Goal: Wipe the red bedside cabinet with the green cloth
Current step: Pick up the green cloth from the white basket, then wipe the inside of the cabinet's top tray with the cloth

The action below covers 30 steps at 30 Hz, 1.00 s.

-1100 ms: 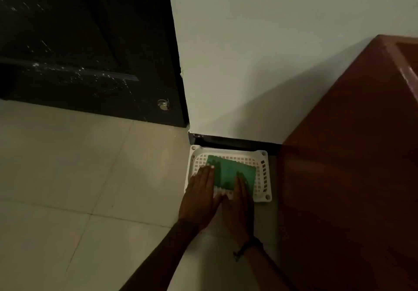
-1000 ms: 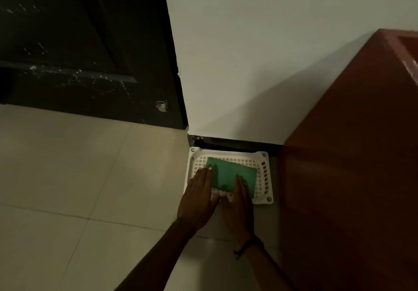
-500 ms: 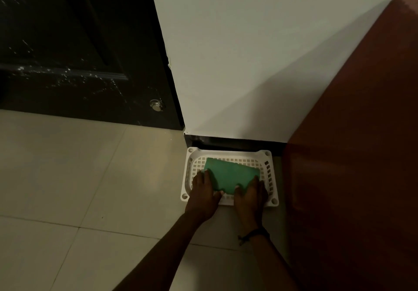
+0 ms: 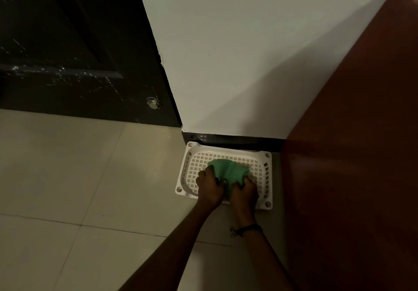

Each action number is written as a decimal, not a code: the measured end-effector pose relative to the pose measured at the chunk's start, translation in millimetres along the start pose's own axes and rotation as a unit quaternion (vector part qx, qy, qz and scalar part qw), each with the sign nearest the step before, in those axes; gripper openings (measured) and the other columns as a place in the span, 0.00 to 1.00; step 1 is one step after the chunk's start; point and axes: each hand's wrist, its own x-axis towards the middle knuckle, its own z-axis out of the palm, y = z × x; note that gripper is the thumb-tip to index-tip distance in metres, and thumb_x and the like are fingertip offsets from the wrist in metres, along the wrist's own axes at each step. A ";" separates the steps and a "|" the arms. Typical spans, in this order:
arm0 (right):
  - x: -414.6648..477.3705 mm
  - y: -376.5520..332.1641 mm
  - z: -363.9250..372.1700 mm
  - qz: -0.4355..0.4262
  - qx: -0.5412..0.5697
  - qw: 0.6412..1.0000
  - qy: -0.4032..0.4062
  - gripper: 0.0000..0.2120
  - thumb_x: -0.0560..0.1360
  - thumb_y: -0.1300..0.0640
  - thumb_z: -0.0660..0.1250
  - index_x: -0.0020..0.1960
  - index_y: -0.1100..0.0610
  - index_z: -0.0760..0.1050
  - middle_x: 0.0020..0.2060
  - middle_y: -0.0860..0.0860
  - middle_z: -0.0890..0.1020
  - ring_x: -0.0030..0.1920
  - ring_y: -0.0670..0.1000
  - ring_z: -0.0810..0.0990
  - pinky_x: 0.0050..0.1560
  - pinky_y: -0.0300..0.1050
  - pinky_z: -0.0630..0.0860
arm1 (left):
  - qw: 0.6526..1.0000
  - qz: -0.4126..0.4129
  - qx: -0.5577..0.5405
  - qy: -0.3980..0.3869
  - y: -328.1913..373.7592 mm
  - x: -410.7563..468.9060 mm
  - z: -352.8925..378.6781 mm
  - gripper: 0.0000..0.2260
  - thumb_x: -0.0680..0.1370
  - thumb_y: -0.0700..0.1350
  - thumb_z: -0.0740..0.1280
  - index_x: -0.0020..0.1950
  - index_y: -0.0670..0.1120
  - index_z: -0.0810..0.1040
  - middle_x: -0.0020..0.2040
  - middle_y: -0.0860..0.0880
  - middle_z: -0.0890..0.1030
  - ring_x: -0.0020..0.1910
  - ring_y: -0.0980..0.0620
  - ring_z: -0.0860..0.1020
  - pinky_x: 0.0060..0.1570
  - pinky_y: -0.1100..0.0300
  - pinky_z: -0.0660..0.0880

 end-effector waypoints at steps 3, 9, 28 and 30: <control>-17.5 -22.1 -9.2 0.007 0.008 1.000 0.010 0.17 0.79 0.65 0.60 0.67 0.64 0.74 0.62 0.59 0.77 0.62 0.60 0.76 0.58 0.45 0.73 | 0.999 0.001 -0.053 0.005 6.7 -10.2 -13.1 0.33 0.73 0.42 0.72 0.75 0.41 0.64 0.66 0.40 0.66 0.66 0.38 0.70 0.67 0.43 0.71; -70.0 -75.8 -53.8 -0.014 0.035 0.999 -0.002 0.18 0.81 0.64 0.58 0.70 0.61 0.73 0.58 0.59 0.81 0.56 0.58 0.80 0.47 0.41 0.73 | 0.990 0.126 0.051 0.038 39.6 -58.0 -64.5 0.46 0.71 0.46 0.78 0.81 0.43 0.54 0.80 0.40 0.55 0.79 0.42 0.55 0.76 0.44 0.61; -256.7 -304.5 -221.4 -0.063 0.150 0.985 -0.055 0.11 0.75 0.61 0.71 0.53 0.47 0.78 0.48 0.44 0.83 0.51 0.45 0.81 0.53 0.52 0.82 | 0.979 0.168 -0.052 -0.101 237.7 -257.2 -253.7 0.10 0.80 0.43 0.69 0.51 0.57 0.73 0.46 0.62 0.82 0.46 0.61 0.81 0.40 0.67 0.76; -268.7 -318.6 -237.3 -0.049 0.179 0.979 -0.084 0.13 0.75 0.61 0.72 0.54 0.46 0.78 0.50 0.45 0.83 0.53 0.48 0.82 0.54 0.52 0.82 | 0.979 0.158 -0.083 -0.097 254.2 -273.1 -260.7 0.08 0.80 0.41 0.68 0.53 0.54 0.74 0.46 0.59 0.82 0.47 0.59 0.81 0.41 0.67 0.75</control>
